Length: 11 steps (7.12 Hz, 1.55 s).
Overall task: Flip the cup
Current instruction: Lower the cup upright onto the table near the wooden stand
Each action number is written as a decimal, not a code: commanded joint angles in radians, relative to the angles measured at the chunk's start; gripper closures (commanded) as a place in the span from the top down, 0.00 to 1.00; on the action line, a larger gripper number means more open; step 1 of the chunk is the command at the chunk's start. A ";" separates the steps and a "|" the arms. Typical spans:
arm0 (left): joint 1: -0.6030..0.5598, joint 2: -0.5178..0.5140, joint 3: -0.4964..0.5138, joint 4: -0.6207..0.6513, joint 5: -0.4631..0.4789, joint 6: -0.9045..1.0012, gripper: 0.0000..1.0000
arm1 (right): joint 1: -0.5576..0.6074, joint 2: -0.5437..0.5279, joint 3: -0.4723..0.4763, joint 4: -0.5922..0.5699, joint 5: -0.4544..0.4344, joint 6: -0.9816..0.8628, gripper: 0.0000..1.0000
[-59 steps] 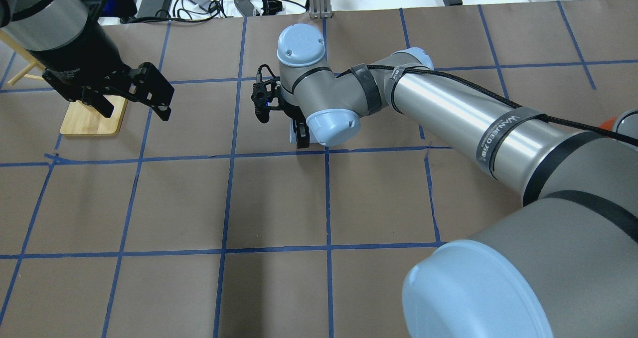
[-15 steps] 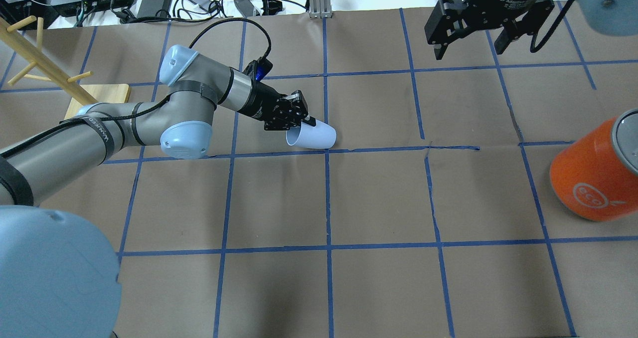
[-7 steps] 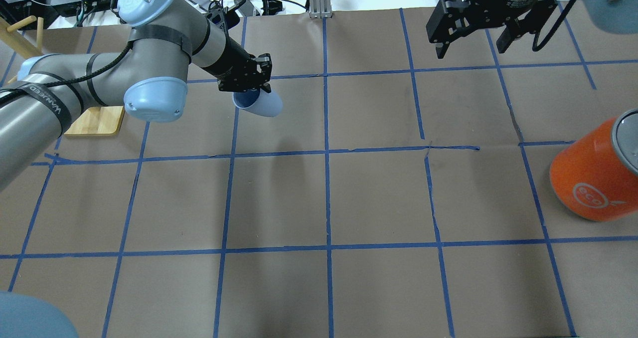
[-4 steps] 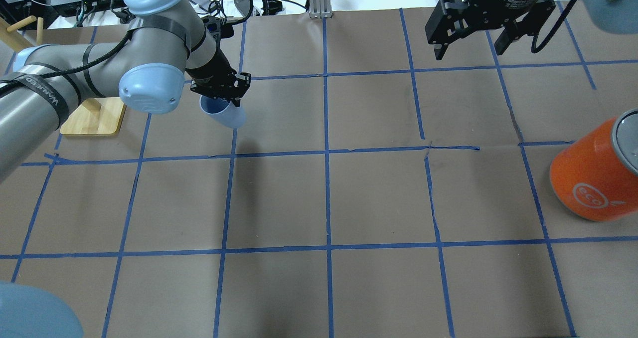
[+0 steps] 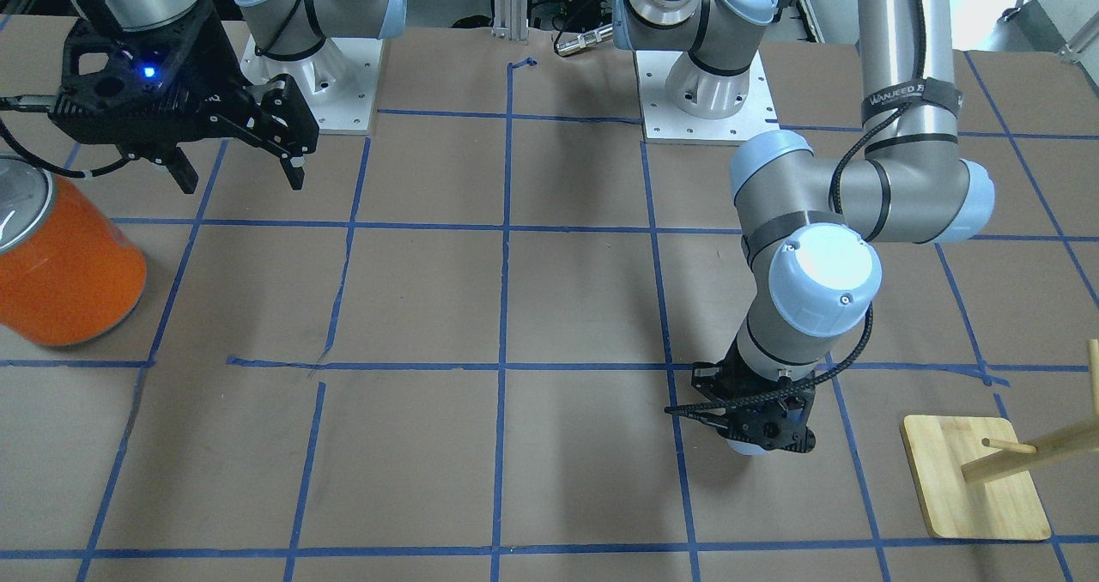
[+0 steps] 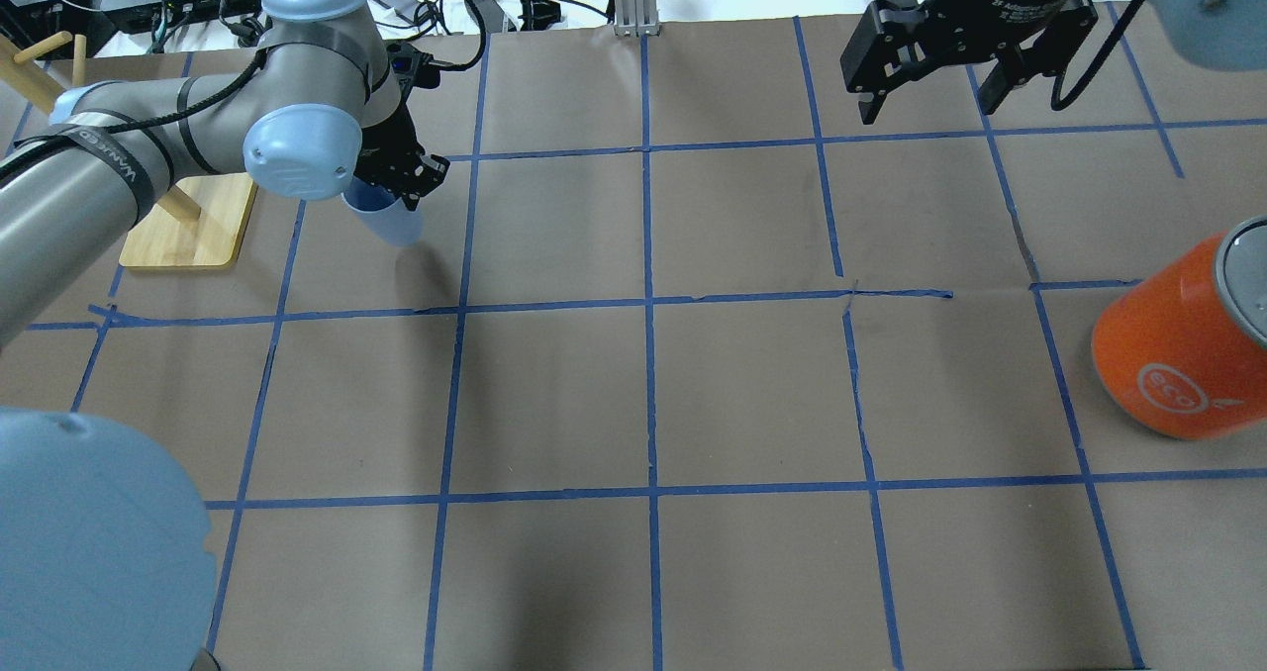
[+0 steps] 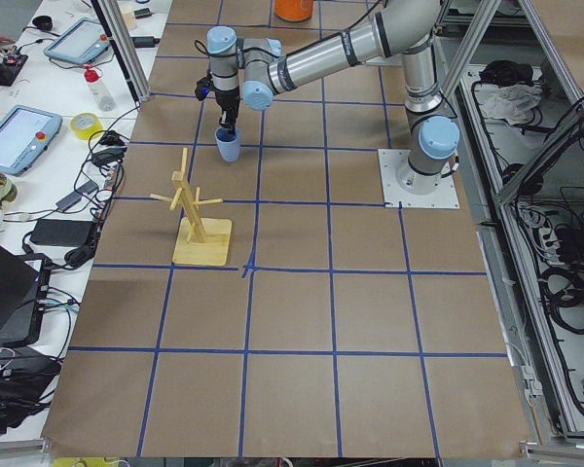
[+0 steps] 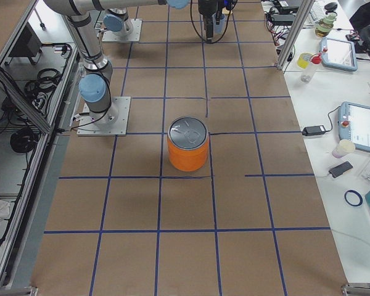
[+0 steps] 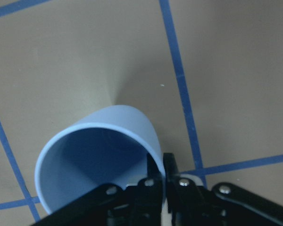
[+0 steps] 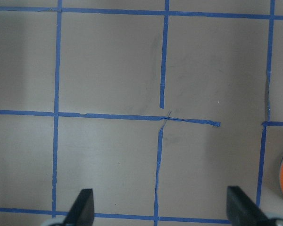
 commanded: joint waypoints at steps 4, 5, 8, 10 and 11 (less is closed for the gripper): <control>0.035 -0.081 0.080 0.000 -0.006 0.004 0.00 | -0.005 0.008 0.000 -0.012 0.011 0.000 1.00; 0.040 -0.082 0.060 0.000 -0.005 -0.002 0.60 | -0.002 0.008 0.000 -0.008 0.011 0.001 1.00; 0.070 -0.011 0.075 -0.067 -0.005 -0.005 0.83 | -0.004 0.008 0.000 -0.006 0.011 0.000 1.00; 0.061 0.118 0.155 -0.355 -0.003 -0.019 0.96 | -0.002 0.008 0.002 -0.012 0.013 0.000 1.00; 0.052 0.196 0.211 -0.506 -0.002 -0.025 0.97 | -0.002 0.008 0.002 -0.012 0.011 0.000 1.00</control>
